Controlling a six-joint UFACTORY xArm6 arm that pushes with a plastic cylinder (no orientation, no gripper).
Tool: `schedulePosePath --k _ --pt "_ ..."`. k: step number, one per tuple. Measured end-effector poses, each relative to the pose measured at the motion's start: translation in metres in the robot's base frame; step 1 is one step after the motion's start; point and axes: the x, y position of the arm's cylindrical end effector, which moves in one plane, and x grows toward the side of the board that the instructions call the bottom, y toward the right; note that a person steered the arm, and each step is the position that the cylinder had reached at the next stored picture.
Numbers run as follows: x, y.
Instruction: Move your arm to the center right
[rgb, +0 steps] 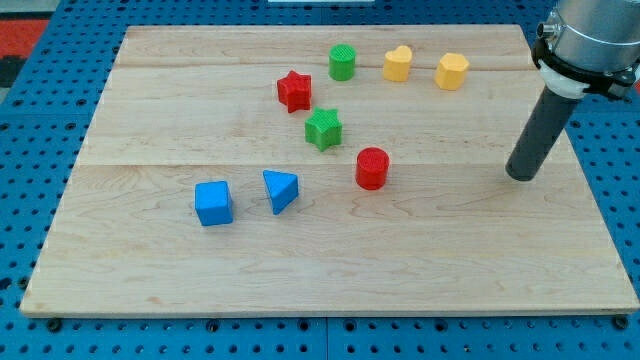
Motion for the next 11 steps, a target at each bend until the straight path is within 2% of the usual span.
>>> schedulePosePath --k 3,8,9,10,11 --pt "0.000 -0.001" --pt "-0.014 -0.042" --pt "-0.004 -0.035" --pt "-0.037 -0.033" --pt "-0.091 0.002"
